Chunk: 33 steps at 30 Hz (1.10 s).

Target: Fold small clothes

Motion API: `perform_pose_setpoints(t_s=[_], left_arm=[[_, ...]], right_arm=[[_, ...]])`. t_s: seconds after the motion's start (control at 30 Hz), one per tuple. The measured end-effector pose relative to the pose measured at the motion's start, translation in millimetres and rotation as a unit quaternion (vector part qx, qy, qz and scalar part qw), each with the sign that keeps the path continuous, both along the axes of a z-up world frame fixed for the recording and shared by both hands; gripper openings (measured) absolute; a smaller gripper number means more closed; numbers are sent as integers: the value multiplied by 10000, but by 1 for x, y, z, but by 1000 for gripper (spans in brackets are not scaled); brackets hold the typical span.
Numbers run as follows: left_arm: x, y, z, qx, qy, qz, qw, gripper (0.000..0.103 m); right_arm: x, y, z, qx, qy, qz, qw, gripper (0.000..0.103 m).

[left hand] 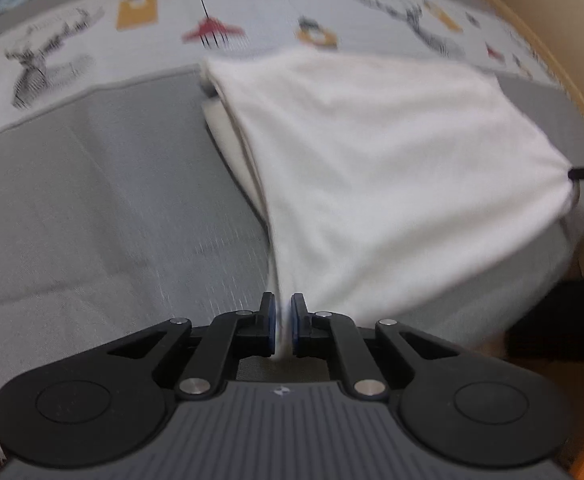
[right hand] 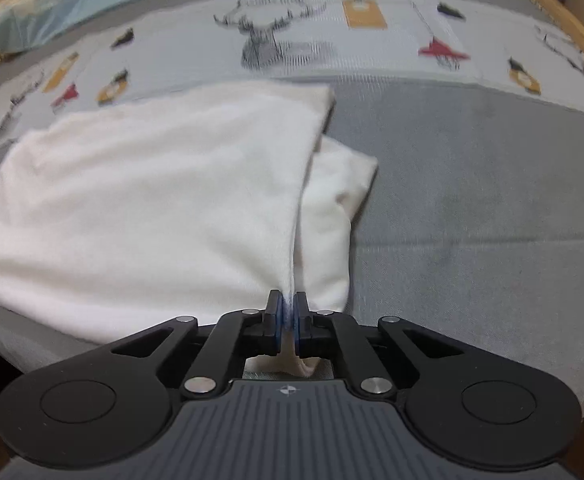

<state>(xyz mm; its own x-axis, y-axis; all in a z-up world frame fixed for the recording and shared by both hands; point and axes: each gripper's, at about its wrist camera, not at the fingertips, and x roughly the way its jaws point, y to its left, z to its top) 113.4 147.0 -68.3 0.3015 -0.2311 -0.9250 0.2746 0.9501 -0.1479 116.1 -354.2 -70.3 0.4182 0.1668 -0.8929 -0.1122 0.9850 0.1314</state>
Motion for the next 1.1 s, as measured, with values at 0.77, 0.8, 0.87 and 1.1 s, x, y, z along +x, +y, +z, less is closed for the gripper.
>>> perform_pose_setpoints(t_s=[0.77,0.8,0.87,1.1], left_arm=[[13,-24,-16,-45,106,-237,9997,8],[14,-24,-17,-53,153,-197,9997,8],[16,-26,-27,192,333,-201,9991,8],[17,-21,5,181,-263,263,9991,8]], right_arm=[[-8,27,-12,-356,377,800,9954,6],[-7,26,-10,-341,341,776,9958,6],[-7,29,-7,-391,225,792,9958,6],[-12,72,28,-392,-859,660,9933,10]])
